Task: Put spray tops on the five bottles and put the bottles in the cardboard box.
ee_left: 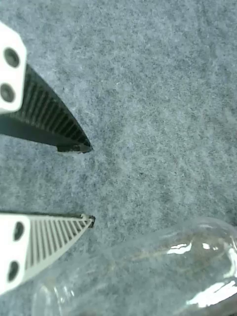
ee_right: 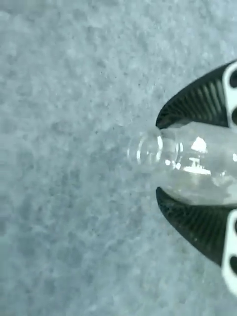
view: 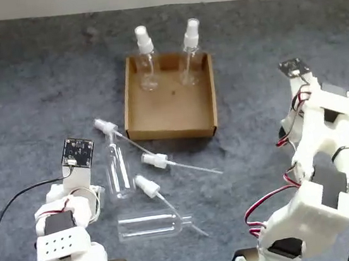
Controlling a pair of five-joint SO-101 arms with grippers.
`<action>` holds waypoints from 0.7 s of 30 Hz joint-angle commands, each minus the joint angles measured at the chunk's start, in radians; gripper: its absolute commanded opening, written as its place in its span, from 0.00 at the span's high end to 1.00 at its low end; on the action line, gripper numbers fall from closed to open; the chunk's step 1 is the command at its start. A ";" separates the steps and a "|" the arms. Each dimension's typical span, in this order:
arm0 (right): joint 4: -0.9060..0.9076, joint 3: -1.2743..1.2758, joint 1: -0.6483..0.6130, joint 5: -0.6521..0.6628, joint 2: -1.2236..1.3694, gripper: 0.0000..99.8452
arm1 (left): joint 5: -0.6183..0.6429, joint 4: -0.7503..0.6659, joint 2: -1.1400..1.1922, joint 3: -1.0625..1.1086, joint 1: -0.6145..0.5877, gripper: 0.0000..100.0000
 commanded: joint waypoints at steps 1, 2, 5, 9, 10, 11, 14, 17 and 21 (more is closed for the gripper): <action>-0.008 -0.059 0.018 0.043 0.021 0.99 | -0.006 -0.020 0.004 -0.004 -0.002 0.85; -0.013 -0.059 0.016 0.043 0.035 0.99 | -0.006 -0.020 0.004 -0.004 -0.002 0.85; -0.005 -0.059 0.016 0.038 0.071 0.94 | -0.006 -0.020 0.004 -0.004 -0.002 0.85; -0.005 -0.059 0.022 0.035 0.093 0.80 | -0.006 -0.020 0.004 -0.004 -0.002 0.85; -0.005 -0.059 0.022 0.035 0.093 0.79 | -0.006 -0.020 0.004 -0.004 -0.002 0.85; -0.005 -0.064 0.022 0.023 0.091 0.78 | -0.006 -0.020 0.004 -0.004 -0.002 0.85; 0.028 -0.070 0.022 -0.057 0.091 0.78 | -0.006 -0.020 0.004 -0.004 -0.002 0.85; 0.128 -0.101 0.015 -0.077 0.082 0.78 | -0.006 -0.020 0.004 -0.004 -0.002 0.85; 0.219 -0.166 0.007 -0.138 0.065 0.78 | -0.006 -0.020 0.004 -0.004 -0.002 0.85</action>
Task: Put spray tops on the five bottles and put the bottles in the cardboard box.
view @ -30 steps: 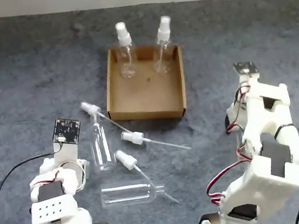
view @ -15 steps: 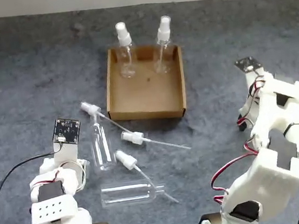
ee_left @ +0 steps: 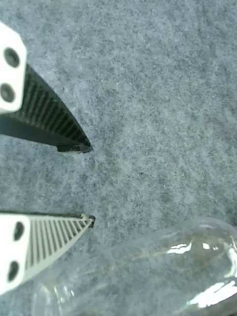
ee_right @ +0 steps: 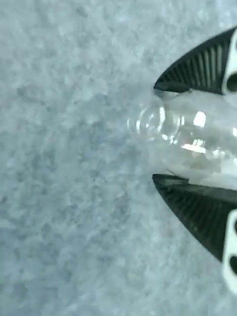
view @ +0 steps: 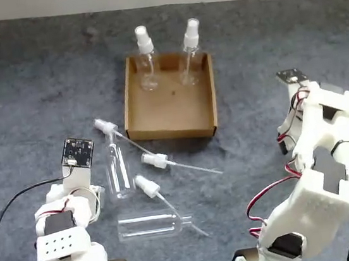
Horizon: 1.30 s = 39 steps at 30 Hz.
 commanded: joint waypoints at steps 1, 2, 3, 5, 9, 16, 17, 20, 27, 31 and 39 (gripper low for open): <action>0.068 -0.097 0.001 -0.066 -0.036 0.78 | -0.006 -0.020 0.004 -0.004 -0.002 0.85; 0.073 -0.107 0.001 -0.077 -0.036 0.78 | -0.006 -0.020 0.004 -0.004 -0.002 0.85; 0.076 -0.111 0.002 -0.083 -0.036 0.78 | -0.006 -0.020 0.004 -0.004 -0.002 0.85; 0.077 -0.114 0.001 -0.087 -0.035 0.78 | -0.006 -0.020 0.004 -0.004 -0.002 0.85; 0.077 -0.111 -0.001 -0.087 -0.031 0.75 | -0.006 -0.020 0.004 -0.004 -0.002 0.85; 0.077 -0.111 -0.004 -0.080 -0.031 0.64 | -0.006 -0.020 0.004 -0.004 -0.002 0.85; 0.076 -0.111 -0.004 -0.081 -0.031 0.64 | -0.006 -0.020 0.004 -0.004 -0.002 0.85; 0.070 -0.111 -0.004 -0.081 -0.030 0.64 | -0.006 -0.020 0.004 -0.004 -0.002 0.85; 0.068 -0.074 -0.004 -0.080 -0.027 0.78 | -0.006 -0.020 0.004 -0.004 -0.002 0.85; 0.041 -0.012 -0.024 -0.078 -0.027 0.81 | -0.006 -0.020 0.004 -0.004 -0.002 0.85; -0.013 0.079 -0.058 -0.080 -0.030 0.93 | -0.006 -0.015 0.010 -0.018 -0.002 0.85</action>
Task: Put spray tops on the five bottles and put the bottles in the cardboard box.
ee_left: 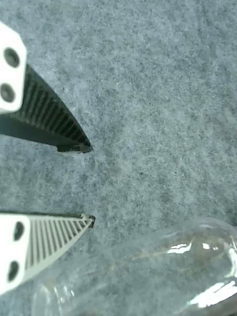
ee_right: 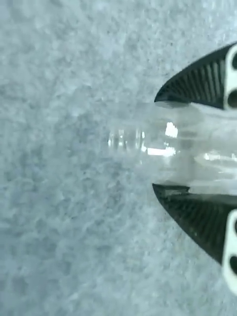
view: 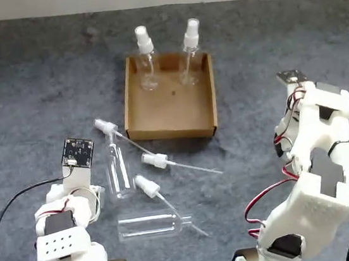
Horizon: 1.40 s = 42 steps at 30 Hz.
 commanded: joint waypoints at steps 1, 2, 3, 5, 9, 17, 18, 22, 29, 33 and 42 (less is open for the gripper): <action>-0.015 0.028 -0.027 0.008 -0.024 0.94 | -0.006 -0.015 0.012 -0.021 -0.002 0.85; -0.015 0.028 -0.027 0.008 -0.025 0.95 | -0.006 -0.014 0.012 -0.033 -0.002 0.85; -0.015 0.028 -0.025 0.008 -0.025 0.97 | -0.006 -0.014 0.013 -0.053 -0.002 0.85; -0.015 0.028 -0.022 0.008 -0.027 1.00 | -0.005 0.008 0.013 -0.097 -0.005 0.85; -0.015 0.028 -0.025 0.008 -0.028 1.00 | -0.003 0.172 0.015 -0.268 -0.002 0.85; -0.018 0.028 -0.047 0.021 -0.033 1.00 | -0.003 0.428 0.016 -0.573 -0.002 0.85; -0.018 0.028 -0.056 0.041 -0.045 1.00 | -0.003 0.437 0.024 -0.595 -0.002 0.85; -0.025 0.071 -0.102 0.057 -0.173 1.00 | 0.003 0.445 0.173 -0.696 -0.002 0.85; -0.156 0.329 -0.125 0.064 -0.450 1.00 | 0.190 0.465 0.573 -0.998 0.010 0.85; -0.214 0.473 -0.140 0.066 -0.544 1.00 | 0.336 0.466 0.774 -1.190 0.051 0.85; -0.214 0.530 -0.193 0.066 -0.588 1.00 | 0.663 0.466 1.245 -1.537 0.170 0.85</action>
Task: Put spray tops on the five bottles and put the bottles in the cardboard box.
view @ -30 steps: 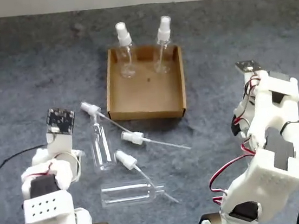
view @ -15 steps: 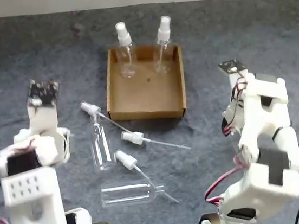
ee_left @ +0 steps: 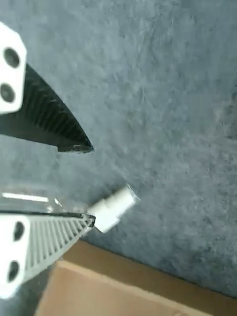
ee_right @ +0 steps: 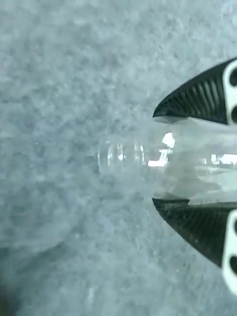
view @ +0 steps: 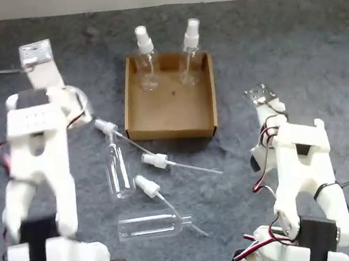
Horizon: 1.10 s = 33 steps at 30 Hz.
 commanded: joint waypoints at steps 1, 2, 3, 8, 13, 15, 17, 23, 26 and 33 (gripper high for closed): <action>-0.016 -0.005 -0.021 0.012 -0.048 1.00 | 0.155 0.002 0.193 -0.193 0.085 0.85; -0.016 -0.005 -0.021 0.012 -0.048 1.00 | 0.180 0.002 0.234 -0.219 0.097 0.85; -0.016 -0.005 -0.021 0.012 -0.048 1.00 | 0.204 0.000 0.271 -0.239 0.105 0.85; -0.016 -0.005 -0.021 0.012 -0.048 1.00 | 0.328 0.000 0.456 -0.341 0.113 0.85; -0.016 -0.005 -0.021 0.012 -0.048 1.00 | 0.345 0.008 0.595 -0.397 0.113 0.85; -0.016 -0.005 -0.021 0.012 -0.048 1.00 | 0.347 0.002 0.627 -0.398 0.107 0.85; -0.016 -0.005 -0.021 0.012 -0.048 1.00 | 0.347 0.000 0.639 -0.400 0.104 0.85; -0.016 -0.004 -0.021 0.012 -0.048 1.00 | 0.344 0.006 0.644 -0.466 0.097 0.91; -0.013 -0.004 -0.021 0.012 -0.048 1.00 | 0.342 0.006 0.645 -0.526 0.077 0.97; -0.013 -0.004 -0.021 0.012 -0.048 1.00 | 0.293 0.011 0.639 -0.697 0.054 0.99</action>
